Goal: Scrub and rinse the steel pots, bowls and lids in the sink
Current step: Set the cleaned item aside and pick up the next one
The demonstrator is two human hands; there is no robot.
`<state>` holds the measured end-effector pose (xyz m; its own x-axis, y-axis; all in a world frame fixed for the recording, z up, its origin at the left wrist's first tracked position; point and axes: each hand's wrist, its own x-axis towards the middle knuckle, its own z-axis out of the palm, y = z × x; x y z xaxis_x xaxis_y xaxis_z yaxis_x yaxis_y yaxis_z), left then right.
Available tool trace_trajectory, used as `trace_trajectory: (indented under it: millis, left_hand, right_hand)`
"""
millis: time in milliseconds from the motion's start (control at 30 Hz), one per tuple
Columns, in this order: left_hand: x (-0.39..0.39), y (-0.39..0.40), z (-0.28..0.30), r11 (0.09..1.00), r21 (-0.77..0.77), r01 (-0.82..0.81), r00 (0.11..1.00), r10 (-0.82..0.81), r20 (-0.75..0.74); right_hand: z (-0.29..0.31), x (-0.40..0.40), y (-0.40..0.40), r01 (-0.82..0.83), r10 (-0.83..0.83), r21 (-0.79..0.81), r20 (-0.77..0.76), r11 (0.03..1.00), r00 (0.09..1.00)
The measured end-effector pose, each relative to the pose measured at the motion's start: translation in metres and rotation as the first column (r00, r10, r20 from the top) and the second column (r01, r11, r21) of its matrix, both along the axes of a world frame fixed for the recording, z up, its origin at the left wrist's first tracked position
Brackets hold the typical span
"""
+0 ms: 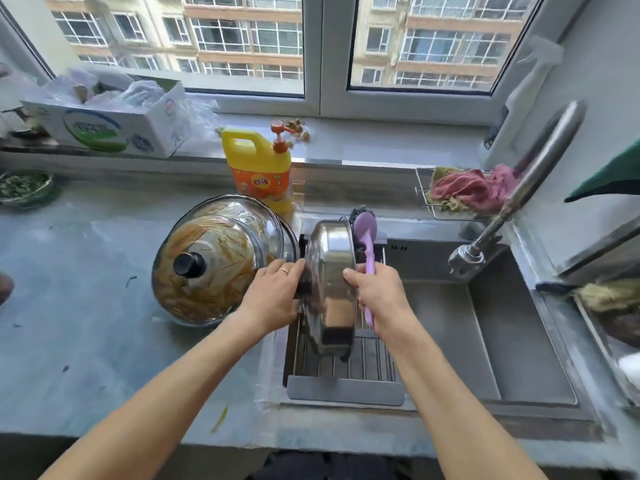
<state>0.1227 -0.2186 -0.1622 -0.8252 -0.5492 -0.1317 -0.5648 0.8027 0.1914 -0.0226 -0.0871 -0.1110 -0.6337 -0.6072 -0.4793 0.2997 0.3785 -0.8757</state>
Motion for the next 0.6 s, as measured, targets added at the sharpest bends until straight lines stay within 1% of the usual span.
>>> trace_trajectory:
  millis: [33,67,100,233,333,467,533,600]
  left_hand:
    - [-0.004,-0.007,-0.001,0.998,-0.043,0.040,0.996,-0.037,0.078]
    - [-0.006,-0.013,-0.002,0.996,-0.064,0.068,0.990,-0.059,0.125]
    - [-0.008,-0.019,-0.002,0.994,-0.069,0.085,0.988,-0.075,0.134]
    - [-0.011,-0.028,0.006,0.993,-0.062,0.097,0.992,-0.091,0.091]
    - [-0.011,-0.031,0.005,0.993,-0.063,0.095,0.992,-0.090,0.085]
    - [-0.012,-0.031,0.003,0.998,-0.011,0.064,0.996,-0.063,0.056]
    - [-0.014,-0.028,0.001,0.999,0.002,0.032,0.997,-0.032,0.070]
    - [-0.015,-0.024,-0.003,1.000,0.018,-0.002,0.994,0.000,0.107]
  right_hand:
    - [0.001,0.002,-0.002,0.018,-0.018,-0.005,0.014,1.000,1.000]
    - [0.002,0.004,-0.003,0.042,-0.042,-0.010,0.034,0.999,0.999]
    - [0.002,0.004,-0.004,0.069,-0.068,-0.020,0.059,0.997,0.996]
    - [0.008,0.007,-0.009,0.083,-0.077,-0.039,0.126,0.996,0.989]
    - [0.013,0.006,-0.010,0.100,-0.078,-0.097,0.204,0.990,0.976]
    - [0.018,-0.001,-0.007,0.078,-0.031,-0.145,0.299,0.986,0.954]
    - [0.016,-0.010,-0.007,0.050,-0.019,-0.108,0.272,0.993,0.962]
    - [0.011,-0.020,-0.006,0.024,-0.020,-0.019,0.207,1.000,0.978]
